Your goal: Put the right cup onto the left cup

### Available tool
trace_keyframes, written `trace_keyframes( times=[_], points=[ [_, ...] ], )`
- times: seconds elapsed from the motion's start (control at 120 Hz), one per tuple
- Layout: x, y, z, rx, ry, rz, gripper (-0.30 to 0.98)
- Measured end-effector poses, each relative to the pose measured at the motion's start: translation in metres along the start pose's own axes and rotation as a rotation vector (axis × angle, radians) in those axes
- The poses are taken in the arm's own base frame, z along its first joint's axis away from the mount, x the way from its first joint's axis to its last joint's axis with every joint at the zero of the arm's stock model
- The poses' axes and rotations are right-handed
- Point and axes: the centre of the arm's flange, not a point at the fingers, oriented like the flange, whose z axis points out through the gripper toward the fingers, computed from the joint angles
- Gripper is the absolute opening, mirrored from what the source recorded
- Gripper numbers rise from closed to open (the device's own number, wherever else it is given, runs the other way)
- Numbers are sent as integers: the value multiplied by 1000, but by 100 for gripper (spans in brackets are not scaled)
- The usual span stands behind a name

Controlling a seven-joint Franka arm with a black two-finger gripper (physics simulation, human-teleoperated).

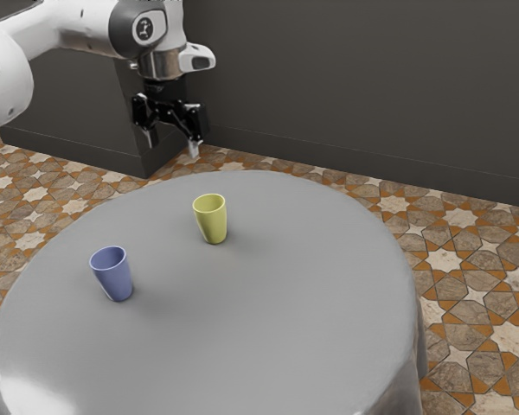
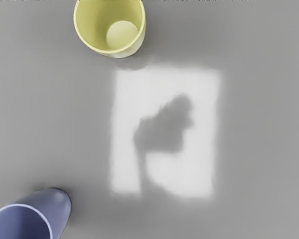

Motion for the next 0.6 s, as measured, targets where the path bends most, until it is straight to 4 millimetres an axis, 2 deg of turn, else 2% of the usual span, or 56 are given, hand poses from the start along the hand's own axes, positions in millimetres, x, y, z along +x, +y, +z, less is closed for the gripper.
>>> trace_keyframes(
  times=[0.117, 0.342, 0.6],
  points=[
    [21, -1, 25, 6, -19, -1, 69],
    [45, -1, 66, 14, -51, 9, 69],
    [67, -18, 108, 6, -62, -9, 69]
  ],
)
